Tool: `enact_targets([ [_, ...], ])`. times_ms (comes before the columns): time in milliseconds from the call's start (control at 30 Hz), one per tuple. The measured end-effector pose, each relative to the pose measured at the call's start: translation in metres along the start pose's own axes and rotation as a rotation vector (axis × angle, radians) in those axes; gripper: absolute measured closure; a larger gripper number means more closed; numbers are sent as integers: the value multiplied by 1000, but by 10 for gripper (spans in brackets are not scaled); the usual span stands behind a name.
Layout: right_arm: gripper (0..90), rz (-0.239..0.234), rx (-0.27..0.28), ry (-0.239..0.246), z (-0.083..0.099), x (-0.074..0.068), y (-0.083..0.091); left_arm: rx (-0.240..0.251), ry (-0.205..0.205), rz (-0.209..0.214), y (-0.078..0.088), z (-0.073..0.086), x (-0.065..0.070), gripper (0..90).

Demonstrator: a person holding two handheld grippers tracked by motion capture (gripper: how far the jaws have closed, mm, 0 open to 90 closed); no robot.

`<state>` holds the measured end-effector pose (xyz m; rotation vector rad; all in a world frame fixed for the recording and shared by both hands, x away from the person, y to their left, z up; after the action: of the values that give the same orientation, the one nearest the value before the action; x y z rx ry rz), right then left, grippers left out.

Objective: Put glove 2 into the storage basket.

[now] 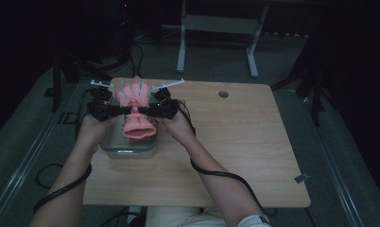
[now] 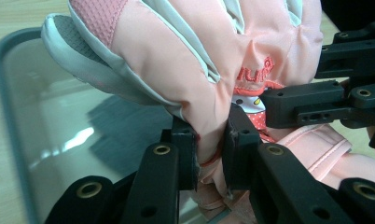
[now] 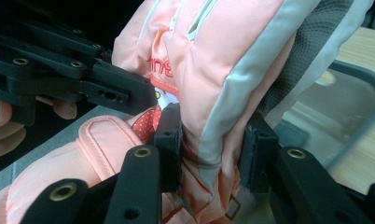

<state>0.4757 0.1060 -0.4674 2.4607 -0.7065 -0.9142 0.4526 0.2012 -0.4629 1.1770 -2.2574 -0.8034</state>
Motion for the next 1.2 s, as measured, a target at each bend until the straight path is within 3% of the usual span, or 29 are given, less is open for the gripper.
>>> enact_targets([
  [200,649,-24,-30,-15,5,2,-23,-17,36,-19,-8,14,-13,769],
  [533,647,11,-60,-26,18,22,-48,-34,80,-18,-37,31,-26,767],
  [733,642,29,-127,-81,37,38,-66,-96,115,-14,-58,52,-31,767],
  [833,626,39,-137,-72,42,41,-68,-88,133,5,-60,56,-32,765],
  [967,613,52,-144,-58,44,43,-70,-101,139,-4,-64,58,-32,765],
  [1200,549,68,-161,-84,42,49,-67,-105,150,9,-66,57,-32,760],
])
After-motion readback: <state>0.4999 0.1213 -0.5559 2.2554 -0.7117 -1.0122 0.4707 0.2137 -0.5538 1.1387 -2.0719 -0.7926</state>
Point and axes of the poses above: each handheld gripper's, and its own axes: y roughly backward along the jaws, z roughly out of its underside, x roughly to its right, the point moved 10 cm from there along -y, roughly forward along the jaws, and after that the axes turned 13 degrees about -y, right-handed, at the moved point
